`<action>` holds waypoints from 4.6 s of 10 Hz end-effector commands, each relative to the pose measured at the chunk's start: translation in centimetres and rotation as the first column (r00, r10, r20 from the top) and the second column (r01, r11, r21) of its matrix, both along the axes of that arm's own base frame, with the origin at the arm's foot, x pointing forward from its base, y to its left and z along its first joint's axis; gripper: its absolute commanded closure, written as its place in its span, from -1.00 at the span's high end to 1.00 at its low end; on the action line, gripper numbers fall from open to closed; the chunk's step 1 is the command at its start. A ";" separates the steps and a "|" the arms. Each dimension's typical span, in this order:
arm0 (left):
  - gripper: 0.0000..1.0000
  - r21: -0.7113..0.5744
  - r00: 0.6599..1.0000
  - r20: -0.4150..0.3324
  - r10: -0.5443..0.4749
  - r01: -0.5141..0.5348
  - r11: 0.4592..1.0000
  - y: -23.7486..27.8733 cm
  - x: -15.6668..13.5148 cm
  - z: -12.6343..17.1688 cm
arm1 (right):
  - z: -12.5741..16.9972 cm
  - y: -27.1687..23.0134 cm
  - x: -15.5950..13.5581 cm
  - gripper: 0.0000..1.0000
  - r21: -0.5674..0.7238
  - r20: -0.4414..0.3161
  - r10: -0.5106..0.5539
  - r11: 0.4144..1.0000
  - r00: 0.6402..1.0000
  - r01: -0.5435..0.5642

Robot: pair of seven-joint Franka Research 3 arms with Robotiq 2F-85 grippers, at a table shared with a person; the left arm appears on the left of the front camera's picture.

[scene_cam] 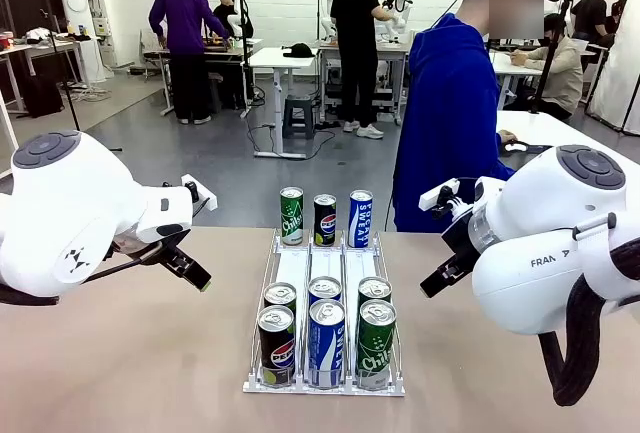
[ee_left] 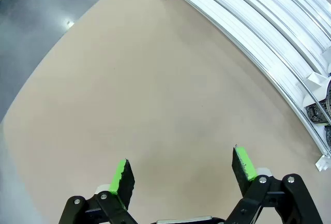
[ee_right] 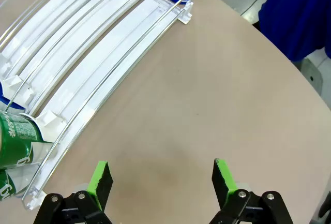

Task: Retrieve and hand over the desired beverage to the person.
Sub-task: Pick up a can of the same type that the person held from the Automatic Can Dispenser.

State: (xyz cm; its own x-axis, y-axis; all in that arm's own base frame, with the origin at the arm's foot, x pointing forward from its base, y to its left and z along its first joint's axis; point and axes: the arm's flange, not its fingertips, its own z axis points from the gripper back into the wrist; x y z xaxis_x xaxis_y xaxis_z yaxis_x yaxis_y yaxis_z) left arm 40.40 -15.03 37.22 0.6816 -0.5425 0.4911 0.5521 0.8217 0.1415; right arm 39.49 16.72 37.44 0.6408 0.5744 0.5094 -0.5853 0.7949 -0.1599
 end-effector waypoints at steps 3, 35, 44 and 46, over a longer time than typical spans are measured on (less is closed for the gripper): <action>1.00 0.000 1.000 0.000 0.000 0.000 1.000 0.0 0.0 0.0 | 0.0 0.0 0.0 1.00 0.000 0.000 0.000 1.000 1.000 0.000; 1.00 -0.576 0.993 0.047 -0.109 0.116 0.809 26.9 -6.2 22.7 | 19.4 -31.8 -12.1 1.00 0.653 0.081 0.075 0.749 0.994 -0.110; 1.00 -0.576 0.993 0.047 -0.109 0.116 0.809 26.9 -6.2 22.7 | 19.4 -31.8 -12.1 1.00 0.653 0.081 0.075 0.749 0.994 -0.110; 1.00 -0.576 0.993 0.047 -0.109 0.116 0.809 26.9 -6.2 22.7 | 19.4 -31.8 -12.1 1.00 0.653 0.081 0.075 0.749 0.994 -0.110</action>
